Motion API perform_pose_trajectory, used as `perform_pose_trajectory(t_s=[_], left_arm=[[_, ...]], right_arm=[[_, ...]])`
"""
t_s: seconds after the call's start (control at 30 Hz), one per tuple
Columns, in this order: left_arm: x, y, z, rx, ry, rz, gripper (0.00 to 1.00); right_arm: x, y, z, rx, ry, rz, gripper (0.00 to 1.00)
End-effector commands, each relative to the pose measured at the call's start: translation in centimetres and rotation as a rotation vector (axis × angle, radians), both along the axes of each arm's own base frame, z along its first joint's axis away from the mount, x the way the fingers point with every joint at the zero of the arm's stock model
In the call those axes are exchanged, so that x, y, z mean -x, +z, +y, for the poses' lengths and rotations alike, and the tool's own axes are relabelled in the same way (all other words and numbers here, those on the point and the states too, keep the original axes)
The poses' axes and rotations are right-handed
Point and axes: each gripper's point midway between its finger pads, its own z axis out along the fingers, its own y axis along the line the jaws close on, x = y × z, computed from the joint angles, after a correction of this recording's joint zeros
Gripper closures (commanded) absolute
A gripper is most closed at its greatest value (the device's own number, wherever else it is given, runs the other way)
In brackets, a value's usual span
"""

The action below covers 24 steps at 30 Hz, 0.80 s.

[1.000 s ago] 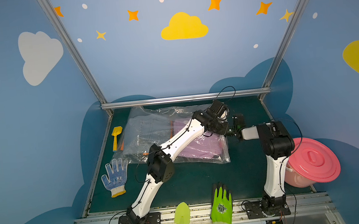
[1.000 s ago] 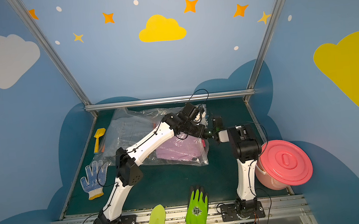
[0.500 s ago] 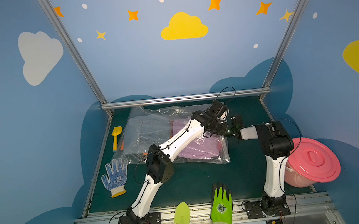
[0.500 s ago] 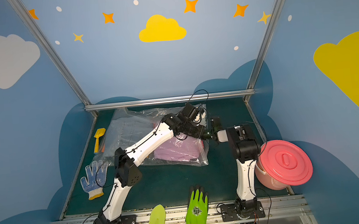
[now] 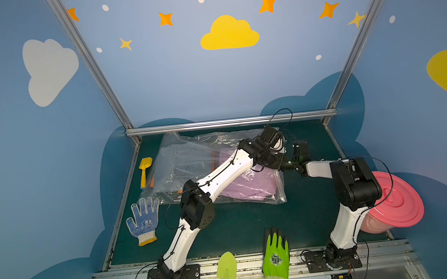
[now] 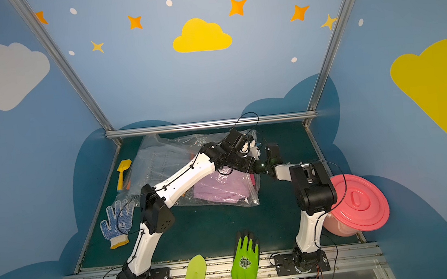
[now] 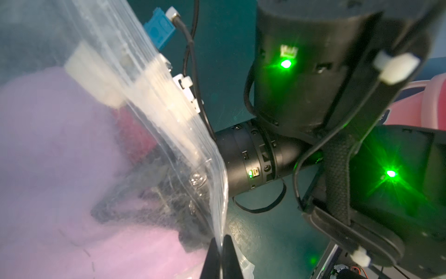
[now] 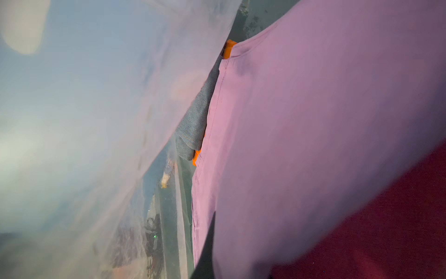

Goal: Take the trousers out of the vacuum bag
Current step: Take out the trousers from the vacuum bag.

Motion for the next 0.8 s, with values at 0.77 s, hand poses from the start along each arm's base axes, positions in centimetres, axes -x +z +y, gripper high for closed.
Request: perform_pose_trajectory(t_s=[0.77], left_arm=[[-0.4,2.6,1.3,0.027,0.020,-0.039,0.95]], right_arm=[[0.7,3.5,-5.3,0.050,-0.208,0.004,1.00]])
